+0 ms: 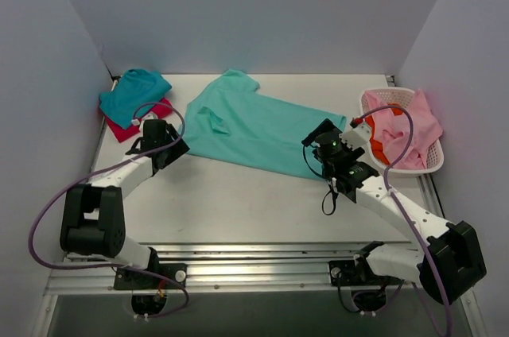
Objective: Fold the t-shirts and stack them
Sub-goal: Fold the tshirt
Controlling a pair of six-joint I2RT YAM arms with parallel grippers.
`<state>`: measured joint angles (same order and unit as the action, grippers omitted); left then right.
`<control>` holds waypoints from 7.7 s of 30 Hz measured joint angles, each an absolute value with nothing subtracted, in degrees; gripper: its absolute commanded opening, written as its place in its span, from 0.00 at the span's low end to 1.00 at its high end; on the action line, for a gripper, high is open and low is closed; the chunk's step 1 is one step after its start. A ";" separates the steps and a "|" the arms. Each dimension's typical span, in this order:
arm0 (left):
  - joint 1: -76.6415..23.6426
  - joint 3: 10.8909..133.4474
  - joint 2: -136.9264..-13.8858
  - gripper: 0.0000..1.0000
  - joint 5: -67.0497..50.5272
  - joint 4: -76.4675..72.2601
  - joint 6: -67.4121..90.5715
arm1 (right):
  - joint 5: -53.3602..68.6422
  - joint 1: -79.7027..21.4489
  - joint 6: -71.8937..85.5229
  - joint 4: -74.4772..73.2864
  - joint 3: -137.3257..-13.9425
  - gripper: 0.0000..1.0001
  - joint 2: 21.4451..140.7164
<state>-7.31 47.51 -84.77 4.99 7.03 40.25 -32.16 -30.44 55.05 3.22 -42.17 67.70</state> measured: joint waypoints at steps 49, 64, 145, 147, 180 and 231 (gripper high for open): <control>-7.60 39.09 -75.72 0.04 5.63 4.89 43.53 | -34.30 -28.86 53.49 -1.32 -37.91 1.00 53.49; -10.52 33.85 -51.27 0.90 3.84 19.00 43.99 | -34.26 -28.86 53.84 -4.45 -37.23 1.00 51.07; -4.62 124.31 -146.89 0.02 -8.05 18.35 26.76 | -10.17 -8.88 37.36 27.00 -75.64 0.99 118.78; -4.40 123.68 -146.74 0.02 -8.29 17.45 26.79 | -10.26 -7.53 37.15 25.45 -76.18 0.99 120.18; -2.79 120.92 -146.26 0.02 -11.99 13.19 29.02 | -5.13 -11.18 38.30 26.33 -87.29 0.00 132.11; -5.04 71.11 -98.96 0.02 -10.20 9.08 26.72 | -2.90 -9.78 30.35 13.43 -71.90 0.00 106.08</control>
